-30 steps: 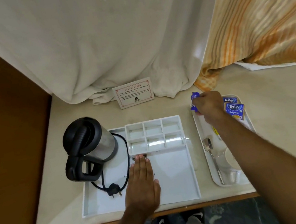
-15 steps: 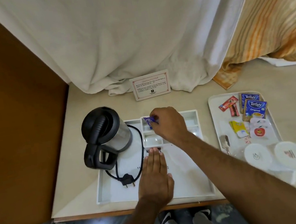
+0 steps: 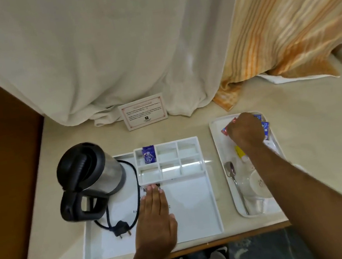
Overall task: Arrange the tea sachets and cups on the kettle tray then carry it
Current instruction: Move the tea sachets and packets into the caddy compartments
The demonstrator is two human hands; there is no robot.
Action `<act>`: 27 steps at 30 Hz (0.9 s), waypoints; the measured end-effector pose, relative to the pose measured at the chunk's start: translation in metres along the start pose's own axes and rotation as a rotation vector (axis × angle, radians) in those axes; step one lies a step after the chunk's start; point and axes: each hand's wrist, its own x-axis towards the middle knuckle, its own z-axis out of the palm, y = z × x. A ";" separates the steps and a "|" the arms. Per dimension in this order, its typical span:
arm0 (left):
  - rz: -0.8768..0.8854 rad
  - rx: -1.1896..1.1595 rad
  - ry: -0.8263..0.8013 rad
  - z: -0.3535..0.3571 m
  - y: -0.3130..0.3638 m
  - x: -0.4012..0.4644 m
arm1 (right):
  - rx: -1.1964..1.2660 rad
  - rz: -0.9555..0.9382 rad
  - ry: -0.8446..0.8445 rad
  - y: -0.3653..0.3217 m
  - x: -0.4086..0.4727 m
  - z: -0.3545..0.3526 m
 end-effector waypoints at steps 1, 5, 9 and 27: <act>-0.002 0.003 0.000 0.000 0.000 -0.001 | -0.028 0.015 -0.016 0.002 0.003 0.000; -0.013 0.020 0.005 -0.003 0.001 -0.001 | -0.081 -0.015 -0.032 -0.004 0.011 0.008; -0.015 0.018 0.015 -0.006 0.003 -0.002 | 0.006 0.026 -0.072 -0.011 0.019 0.010; -0.014 0.014 -0.025 -0.010 0.003 0.001 | 0.606 -0.330 -0.593 -0.072 -0.075 0.020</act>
